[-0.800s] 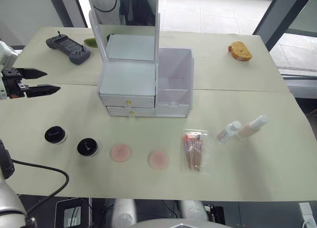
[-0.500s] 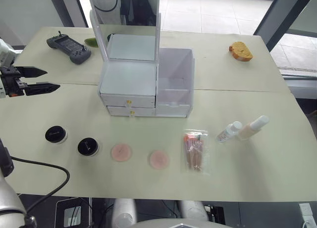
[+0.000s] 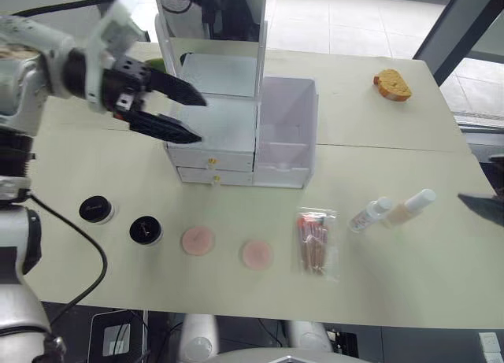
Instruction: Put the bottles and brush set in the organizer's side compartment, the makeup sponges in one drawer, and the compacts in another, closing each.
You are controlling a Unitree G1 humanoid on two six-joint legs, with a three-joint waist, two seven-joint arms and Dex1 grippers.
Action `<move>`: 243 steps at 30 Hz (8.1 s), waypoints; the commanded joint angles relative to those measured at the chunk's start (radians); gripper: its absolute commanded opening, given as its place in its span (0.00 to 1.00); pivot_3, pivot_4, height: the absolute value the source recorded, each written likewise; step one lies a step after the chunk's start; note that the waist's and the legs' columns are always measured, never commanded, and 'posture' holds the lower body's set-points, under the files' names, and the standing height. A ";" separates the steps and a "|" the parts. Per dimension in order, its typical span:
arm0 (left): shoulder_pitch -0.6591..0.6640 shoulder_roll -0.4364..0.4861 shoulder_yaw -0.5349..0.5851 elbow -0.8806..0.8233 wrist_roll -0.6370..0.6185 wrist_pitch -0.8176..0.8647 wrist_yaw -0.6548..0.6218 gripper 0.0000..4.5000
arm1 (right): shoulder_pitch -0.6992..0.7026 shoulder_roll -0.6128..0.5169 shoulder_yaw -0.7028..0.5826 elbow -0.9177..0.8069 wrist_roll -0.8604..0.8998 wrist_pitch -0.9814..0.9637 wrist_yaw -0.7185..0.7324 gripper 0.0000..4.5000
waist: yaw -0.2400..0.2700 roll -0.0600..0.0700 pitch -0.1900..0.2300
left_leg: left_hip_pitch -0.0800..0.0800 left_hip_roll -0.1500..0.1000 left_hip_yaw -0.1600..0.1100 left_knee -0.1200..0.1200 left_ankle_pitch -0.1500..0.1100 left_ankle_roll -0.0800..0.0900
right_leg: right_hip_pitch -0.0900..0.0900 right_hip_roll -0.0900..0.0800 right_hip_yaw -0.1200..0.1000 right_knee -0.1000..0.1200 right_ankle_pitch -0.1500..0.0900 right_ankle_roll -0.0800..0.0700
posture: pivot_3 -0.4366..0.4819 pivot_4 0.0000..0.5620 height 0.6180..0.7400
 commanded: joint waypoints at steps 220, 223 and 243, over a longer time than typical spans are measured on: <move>0.384 0.145 0.543 0.093 0.050 0.007 0.162 0.95 | -0.130 0.028 0.338 0.376 -0.163 -0.594 -0.077 1.00 | -0.019 0.008 0.007 | -0.013 -0.002 -0.012 -0.002 0.001 -0.001 | -0.011 0.003 -0.006 0.001 0.000 -0.003 | 0.48 0.27 0.80; 0.385 0.111 0.472 -0.115 0.008 0.099 0.134 0.95 | -0.073 0.029 0.298 0.161 -0.108 -0.506 -0.107 1.00 | -0.019 0.007 0.007 | -0.013 -0.002 -0.012 -0.002 0.001 -0.001 | -0.009 0.003 -0.006 0.001 0.000 -0.002 | 0.48 0.27 0.80; 0.376 -0.038 0.259 -0.543 -0.129 0.250 0.050 0.95 | 0.061 0.255 0.508 -0.162 -0.044 -0.360 -0.455 1.00 | -0.027 0.006 0.007 | -0.006 -0.002 -0.014 0.001 0.001 0.000 | -0.001 0.003 -0.006 0.000 -0.005 -0.008 | 0.48 0.27 0.80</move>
